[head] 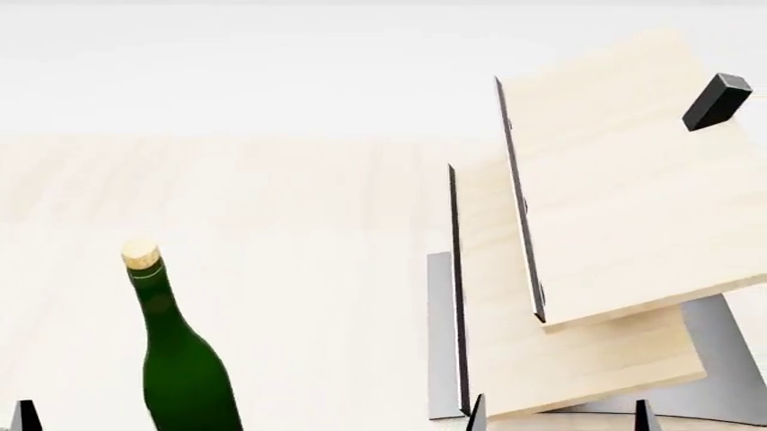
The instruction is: Put the wine bottle on the wine rack.
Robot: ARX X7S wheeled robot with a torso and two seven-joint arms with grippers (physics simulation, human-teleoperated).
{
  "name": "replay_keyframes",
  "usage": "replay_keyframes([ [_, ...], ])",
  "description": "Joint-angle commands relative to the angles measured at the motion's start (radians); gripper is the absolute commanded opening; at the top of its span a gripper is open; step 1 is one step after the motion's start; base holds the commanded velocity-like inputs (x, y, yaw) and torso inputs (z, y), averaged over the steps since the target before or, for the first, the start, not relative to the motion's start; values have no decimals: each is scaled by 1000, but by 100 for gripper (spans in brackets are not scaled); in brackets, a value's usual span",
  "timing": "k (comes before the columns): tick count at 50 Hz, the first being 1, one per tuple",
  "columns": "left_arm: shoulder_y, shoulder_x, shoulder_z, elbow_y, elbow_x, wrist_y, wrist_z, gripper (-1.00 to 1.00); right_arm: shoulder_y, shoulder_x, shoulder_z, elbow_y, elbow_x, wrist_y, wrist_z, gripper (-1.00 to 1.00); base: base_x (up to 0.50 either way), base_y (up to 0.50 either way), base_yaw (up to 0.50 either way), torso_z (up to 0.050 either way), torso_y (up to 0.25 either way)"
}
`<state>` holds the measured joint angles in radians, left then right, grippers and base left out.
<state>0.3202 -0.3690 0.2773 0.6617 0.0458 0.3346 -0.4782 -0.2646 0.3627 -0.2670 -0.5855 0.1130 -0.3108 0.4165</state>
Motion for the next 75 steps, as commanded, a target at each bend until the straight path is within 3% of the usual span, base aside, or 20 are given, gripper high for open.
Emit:
replay_keyframes([
  [1,-2,-3,3,-1,0,-2,-3,100,3,2,-3,4,1,-1,3,100,0,-102,0,0,0],
  [49,-4,-14,11,-1,2,0,-19,100,8,11,-31,8,-42,24,15,100,0,-74,0,0,0],
  [63,-5,-17,13,1,4,-3,-23,100,52,-2,-30,-77,-66,156,40,100,0,0,0,0,0],
  [75,-5,-20,17,0,5,0,-27,100,230,-34,-36,-127,-67,388,50,100,0,0,0,0,0],
])
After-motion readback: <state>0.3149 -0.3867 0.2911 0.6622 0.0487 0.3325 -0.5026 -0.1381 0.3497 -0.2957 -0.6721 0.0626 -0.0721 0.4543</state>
